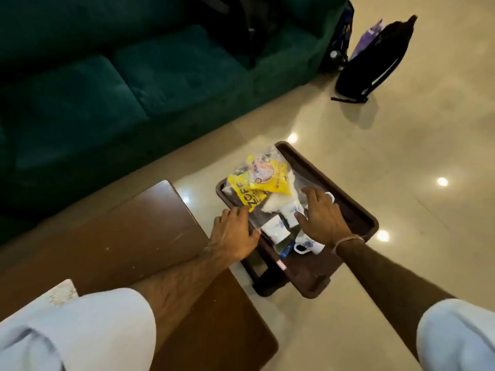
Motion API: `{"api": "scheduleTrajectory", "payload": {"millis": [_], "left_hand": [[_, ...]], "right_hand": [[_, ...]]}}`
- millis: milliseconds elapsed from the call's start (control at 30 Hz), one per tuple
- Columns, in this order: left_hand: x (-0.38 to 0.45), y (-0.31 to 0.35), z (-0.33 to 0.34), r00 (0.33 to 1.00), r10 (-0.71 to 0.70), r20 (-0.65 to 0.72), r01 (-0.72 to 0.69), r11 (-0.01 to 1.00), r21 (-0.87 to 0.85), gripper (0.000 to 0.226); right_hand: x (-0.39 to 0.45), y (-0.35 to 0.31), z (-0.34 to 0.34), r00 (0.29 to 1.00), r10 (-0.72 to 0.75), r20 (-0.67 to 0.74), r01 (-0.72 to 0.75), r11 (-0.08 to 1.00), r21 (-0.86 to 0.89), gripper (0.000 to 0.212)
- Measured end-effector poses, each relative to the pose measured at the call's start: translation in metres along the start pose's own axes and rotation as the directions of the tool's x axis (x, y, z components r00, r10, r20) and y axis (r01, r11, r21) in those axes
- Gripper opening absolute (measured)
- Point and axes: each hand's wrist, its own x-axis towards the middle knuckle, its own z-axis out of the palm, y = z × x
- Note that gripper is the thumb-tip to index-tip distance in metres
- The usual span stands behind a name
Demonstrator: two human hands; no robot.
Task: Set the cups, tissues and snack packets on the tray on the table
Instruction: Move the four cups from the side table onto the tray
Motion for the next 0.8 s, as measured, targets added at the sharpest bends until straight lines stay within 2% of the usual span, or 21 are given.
{"api": "scheduleTrajectory", "payload": {"millis": [100,200,367,667,800], "left_hand": [[0.025,0.026,0.022,0.998,0.041,0.043,-0.041,0.999,0.007,0.056],[0.043,0.049,0.04,0.995,0.043,0.086,-0.047,0.998,0.044,0.054],[0.065,0.059,0.06,0.992,-0.017,0.127,0.014,1.0,0.022,0.057],[0.076,0.062,0.067,0.97,-0.08,0.228,0.084,0.996,-0.009,0.061],[0.071,0.058,0.065,0.972,-0.095,0.213,0.125,0.983,-0.132,0.054]], "right_hand": [[0.01,0.031,0.006,0.996,0.09,-0.031,-0.092,0.993,-0.077,0.064],[0.015,0.057,0.016,0.992,0.121,-0.022,-0.123,0.983,-0.136,0.065],[0.027,0.085,0.031,0.99,0.14,-0.002,-0.139,0.983,-0.122,0.075],[0.041,0.095,0.049,0.979,0.198,0.041,-0.201,0.976,0.079,0.076],[0.038,0.091,0.044,0.978,0.21,0.005,-0.206,0.958,0.199,0.079]]}}
